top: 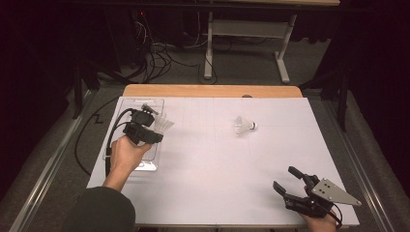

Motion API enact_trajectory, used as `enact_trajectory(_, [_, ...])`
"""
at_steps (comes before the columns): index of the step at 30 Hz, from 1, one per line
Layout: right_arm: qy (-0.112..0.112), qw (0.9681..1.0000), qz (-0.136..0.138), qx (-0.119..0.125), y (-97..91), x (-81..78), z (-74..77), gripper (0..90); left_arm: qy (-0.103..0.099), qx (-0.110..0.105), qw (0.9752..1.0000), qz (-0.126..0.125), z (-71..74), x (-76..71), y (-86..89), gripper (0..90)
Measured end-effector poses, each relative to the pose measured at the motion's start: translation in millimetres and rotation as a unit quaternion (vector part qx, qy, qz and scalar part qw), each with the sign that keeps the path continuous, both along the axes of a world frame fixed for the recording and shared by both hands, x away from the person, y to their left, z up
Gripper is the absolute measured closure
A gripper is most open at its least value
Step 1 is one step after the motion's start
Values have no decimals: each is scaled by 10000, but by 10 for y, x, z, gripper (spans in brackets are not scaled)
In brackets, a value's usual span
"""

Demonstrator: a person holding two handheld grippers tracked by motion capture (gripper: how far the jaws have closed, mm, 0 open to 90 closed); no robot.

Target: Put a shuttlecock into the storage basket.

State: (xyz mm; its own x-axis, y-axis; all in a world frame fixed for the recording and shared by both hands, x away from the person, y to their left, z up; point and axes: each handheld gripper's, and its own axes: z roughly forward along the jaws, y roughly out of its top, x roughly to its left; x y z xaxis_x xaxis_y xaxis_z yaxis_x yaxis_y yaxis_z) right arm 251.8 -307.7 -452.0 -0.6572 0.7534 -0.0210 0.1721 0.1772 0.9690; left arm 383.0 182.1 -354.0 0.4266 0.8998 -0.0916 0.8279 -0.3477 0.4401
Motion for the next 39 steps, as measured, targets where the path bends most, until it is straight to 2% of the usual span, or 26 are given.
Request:
enact_trajectory(5, [-3,10000,5,-2,3,1,1,254,4,-28,9999,117,5,2,81,651])
enact_trajectory(11, [-9,10000,0,11,-4,2,2,254,-1,-101,9993,368,13,25,228,651])
enact_trajectory(19, [-6,10000,19,-16,4,6,-1,254,198,19,9979,623,-47,92,349,650])
enact_trajectory(31, [1,10000,48,-41,9,12,-8,254,512,203,9932,1021,-185,199,512,648])
enact_trajectory(39, [31,10000,44,-29,11,16,-13,254,603,241,9899,1257,-249,240,603,646])
